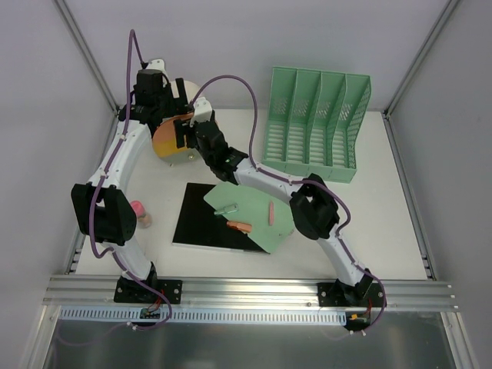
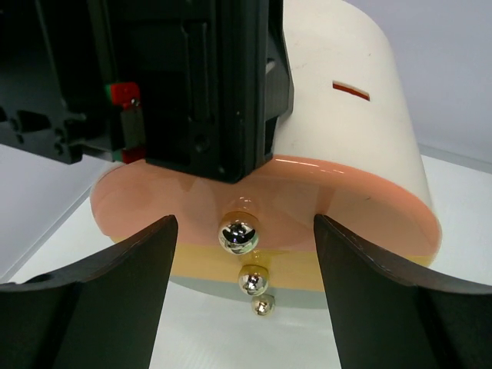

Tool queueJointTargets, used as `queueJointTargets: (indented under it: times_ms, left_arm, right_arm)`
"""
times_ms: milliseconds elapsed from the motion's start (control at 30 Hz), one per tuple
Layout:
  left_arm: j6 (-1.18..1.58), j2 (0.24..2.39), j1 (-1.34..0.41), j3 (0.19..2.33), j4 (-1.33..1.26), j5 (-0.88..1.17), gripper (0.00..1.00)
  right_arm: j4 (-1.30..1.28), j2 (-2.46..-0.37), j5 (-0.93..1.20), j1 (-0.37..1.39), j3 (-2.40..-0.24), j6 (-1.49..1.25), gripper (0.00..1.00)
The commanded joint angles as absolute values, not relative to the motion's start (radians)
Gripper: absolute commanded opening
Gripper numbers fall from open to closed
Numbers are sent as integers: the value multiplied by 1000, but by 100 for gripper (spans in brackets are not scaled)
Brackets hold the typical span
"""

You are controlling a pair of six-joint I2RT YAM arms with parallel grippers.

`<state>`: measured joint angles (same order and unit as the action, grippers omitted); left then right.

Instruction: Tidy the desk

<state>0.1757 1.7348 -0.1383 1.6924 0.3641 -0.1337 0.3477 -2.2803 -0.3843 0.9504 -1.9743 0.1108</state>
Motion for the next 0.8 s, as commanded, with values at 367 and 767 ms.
queueJointTargets:
  times_ms: [367, 767]
  left_arm:
    - [127, 1715, -149, 1663, 442, -169, 94]
    - [130, 1718, -149, 1660, 442, -167, 94]
  right_arm:
    - [410, -2287, -399, 939, -1996, 32, 77]
    - [515, -2111, -379, 940, -1655, -58, 75]
